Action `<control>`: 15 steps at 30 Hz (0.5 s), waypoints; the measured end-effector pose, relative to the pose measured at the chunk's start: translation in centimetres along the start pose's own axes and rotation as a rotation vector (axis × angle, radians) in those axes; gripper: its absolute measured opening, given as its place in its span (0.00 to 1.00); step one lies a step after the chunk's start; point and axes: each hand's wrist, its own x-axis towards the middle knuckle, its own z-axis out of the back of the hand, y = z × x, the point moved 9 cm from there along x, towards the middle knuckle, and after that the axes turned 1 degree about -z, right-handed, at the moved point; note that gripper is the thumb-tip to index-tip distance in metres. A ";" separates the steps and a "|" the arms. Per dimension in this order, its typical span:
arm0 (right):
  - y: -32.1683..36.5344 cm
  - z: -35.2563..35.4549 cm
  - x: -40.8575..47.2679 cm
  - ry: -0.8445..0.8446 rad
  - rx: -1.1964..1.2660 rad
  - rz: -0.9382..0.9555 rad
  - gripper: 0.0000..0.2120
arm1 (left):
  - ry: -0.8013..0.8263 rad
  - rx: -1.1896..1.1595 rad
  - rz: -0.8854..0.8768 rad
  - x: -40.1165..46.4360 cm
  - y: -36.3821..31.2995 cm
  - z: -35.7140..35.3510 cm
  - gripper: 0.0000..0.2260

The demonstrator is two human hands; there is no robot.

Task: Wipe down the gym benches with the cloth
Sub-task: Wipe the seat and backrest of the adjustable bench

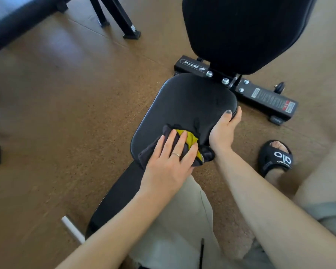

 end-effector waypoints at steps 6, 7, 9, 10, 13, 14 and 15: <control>-0.6 0.0 0.2 0.113 0.051 -0.078 0.26 | -0.061 0.002 -0.121 -4.2 0.7 1.4 0.17; -0.7 0.0 0.2 0.133 0.061 -0.085 0.26 | -0.068 -0.010 -0.144 -5.1 1.2 1.7 0.18; -0.6 0.0 0.1 0.176 0.073 -0.105 0.26 | -0.052 -0.029 -0.167 -5.9 2.0 1.9 0.21; -0.6 -0.1 0.0 0.198 0.094 -0.121 0.25 | -0.041 -0.033 -0.161 -5.7 2.1 1.8 0.21; -1.2 0.0 -0.2 0.224 0.246 -0.227 0.23 | 0.039 0.007 -0.109 -3.1 1.2 1.0 0.23; -1.7 -0.1 -0.1 0.237 0.301 -0.291 0.24 | 0.075 0.020 -0.094 -1.8 0.6 0.4 0.25; -2.2 0.0 0.1 0.249 0.359 -0.362 0.27 | 0.110 0.026 -0.077 -0.5 -0.1 -0.1 0.26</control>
